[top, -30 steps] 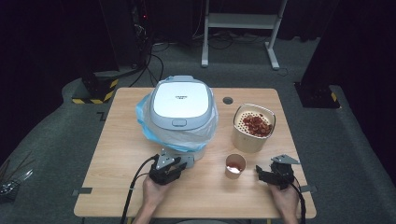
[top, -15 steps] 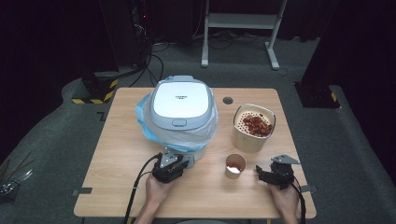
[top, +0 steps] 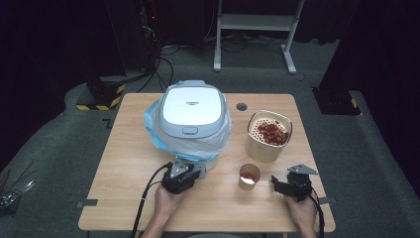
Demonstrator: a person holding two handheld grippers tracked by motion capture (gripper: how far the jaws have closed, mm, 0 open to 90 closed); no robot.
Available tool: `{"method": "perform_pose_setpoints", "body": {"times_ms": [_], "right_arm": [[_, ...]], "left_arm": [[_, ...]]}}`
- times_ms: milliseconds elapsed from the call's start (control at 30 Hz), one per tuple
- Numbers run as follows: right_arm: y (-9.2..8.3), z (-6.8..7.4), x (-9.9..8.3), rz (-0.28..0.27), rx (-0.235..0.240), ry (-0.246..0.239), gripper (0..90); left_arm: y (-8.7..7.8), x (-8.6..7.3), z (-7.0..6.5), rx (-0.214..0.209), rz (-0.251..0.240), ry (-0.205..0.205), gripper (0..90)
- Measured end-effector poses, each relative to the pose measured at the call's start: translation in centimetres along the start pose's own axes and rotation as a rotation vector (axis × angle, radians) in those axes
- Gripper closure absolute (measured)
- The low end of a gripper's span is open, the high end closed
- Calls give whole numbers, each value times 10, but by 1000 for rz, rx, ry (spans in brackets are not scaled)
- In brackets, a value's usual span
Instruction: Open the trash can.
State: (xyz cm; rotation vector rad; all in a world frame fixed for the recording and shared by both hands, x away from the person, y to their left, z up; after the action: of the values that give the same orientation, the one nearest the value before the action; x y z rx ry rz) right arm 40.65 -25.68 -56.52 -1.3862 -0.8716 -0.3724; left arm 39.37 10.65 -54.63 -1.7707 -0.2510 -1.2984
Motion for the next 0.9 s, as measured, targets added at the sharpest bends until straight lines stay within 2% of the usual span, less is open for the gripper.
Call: {"method": "perform_pose_setpoints", "body": {"times_ms": [400,433,900], "right_arm": [[0,0,0,0,0,0,215],[0,0,0,0,0,0,215],[0,0,0,0,0,1,215]], "left_arm": [[0,-1,-1,6,-5,29,622],[0,-1,-1,19,-5,49,620],[1,-3,-2,21,-9,56,621]]}}
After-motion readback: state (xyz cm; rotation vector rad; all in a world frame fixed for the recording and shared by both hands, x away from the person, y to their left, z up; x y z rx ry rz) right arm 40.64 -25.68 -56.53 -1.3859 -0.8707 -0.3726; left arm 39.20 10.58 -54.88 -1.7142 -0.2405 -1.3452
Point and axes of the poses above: each handheld gripper's, and its own axes: y roughly forward along the jaws, x roughly out of its top, z roughly to its left, the point moved 6 cm from there along y, roughly forward along the jaws, and after that the axes turned 3 degrees about -x, right-handed, at the moved point
